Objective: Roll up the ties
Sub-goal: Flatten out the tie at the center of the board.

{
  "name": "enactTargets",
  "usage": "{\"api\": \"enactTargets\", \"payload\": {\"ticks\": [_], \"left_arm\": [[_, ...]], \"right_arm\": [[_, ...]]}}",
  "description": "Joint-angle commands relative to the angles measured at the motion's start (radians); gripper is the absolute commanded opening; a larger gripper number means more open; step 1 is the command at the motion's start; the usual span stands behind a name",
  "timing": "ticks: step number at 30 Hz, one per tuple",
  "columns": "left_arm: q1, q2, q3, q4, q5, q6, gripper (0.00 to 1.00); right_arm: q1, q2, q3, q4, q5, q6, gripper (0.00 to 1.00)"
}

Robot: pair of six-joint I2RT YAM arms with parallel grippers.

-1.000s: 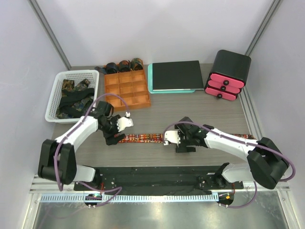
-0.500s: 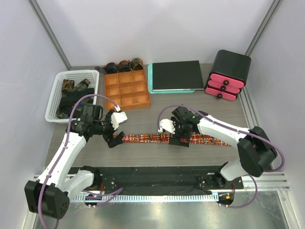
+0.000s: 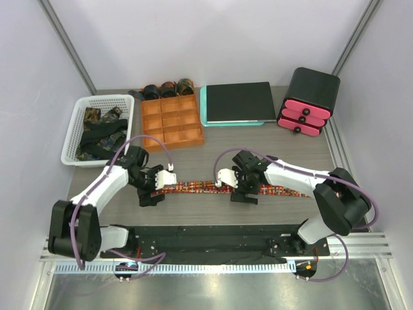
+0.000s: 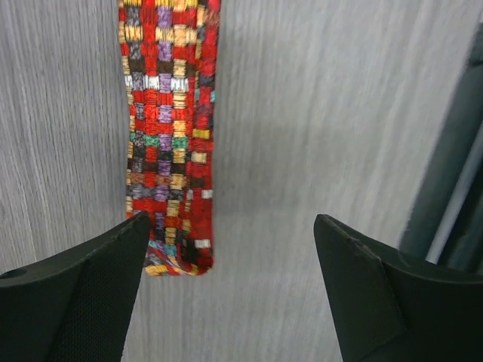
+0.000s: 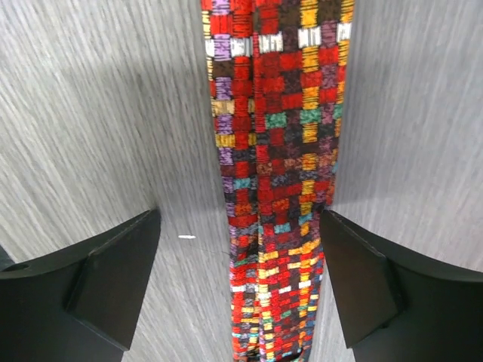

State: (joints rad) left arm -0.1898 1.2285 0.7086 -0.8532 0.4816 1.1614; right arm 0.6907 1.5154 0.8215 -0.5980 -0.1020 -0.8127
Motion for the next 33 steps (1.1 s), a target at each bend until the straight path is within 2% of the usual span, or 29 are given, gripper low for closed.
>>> {"api": "enactTargets", "payload": {"ticks": [1, 4, 11, 13, 14, 17, 22, 27, 30, 33], "left_arm": [[0.019, 0.089, 0.049, 0.075, -0.043, 0.100, 0.88], [0.021, 0.134, 0.068, 0.089, -0.046, 0.115, 0.87], [0.023, 0.213, 0.071, 0.103, -0.049, 0.139, 0.83], [0.023, 0.236, 0.074, 0.102, -0.035, 0.150, 0.80], [0.017, 0.246, 0.080, 0.098, -0.032, 0.147, 0.75], [-0.013, 0.275, 0.100, 0.082, -0.032, 0.129, 0.63], [-0.083, 0.299, 0.103, 0.085, -0.032, 0.078, 0.54], [-0.152, 0.333, 0.120, 0.108, -0.061, -0.002, 0.48], [-0.178, 0.341, 0.150, 0.108, -0.043, -0.049, 0.47], [-0.204, 0.347, 0.169, 0.105, -0.038, -0.077, 0.47]], "right_arm": [[-0.028, 0.029, -0.074, 0.063, 0.061, -0.062, 0.95], [-0.089, -0.029, -0.100, 0.020, 0.058, -0.088, 1.00], [-0.305, -0.129, -0.126, -0.137, 0.053, -0.250, 1.00], [-0.336, -0.141, -0.150, -0.154, 0.065, -0.295, 0.95], [-0.362, -0.149, -0.172, -0.155, 0.070, -0.343, 0.88], [-0.417, -0.144, -0.211, -0.149, 0.085, -0.457, 0.77], [-0.575, -0.081, -0.219, -0.082, 0.129, -0.624, 0.70], [-0.675, 0.029, -0.121, -0.065, 0.142, -0.739, 0.63], [-0.735, 0.037, -0.107, -0.068, 0.156, -0.807, 0.64], [-0.746, 0.013, -0.104, -0.088, 0.148, -0.822, 0.75]]}}
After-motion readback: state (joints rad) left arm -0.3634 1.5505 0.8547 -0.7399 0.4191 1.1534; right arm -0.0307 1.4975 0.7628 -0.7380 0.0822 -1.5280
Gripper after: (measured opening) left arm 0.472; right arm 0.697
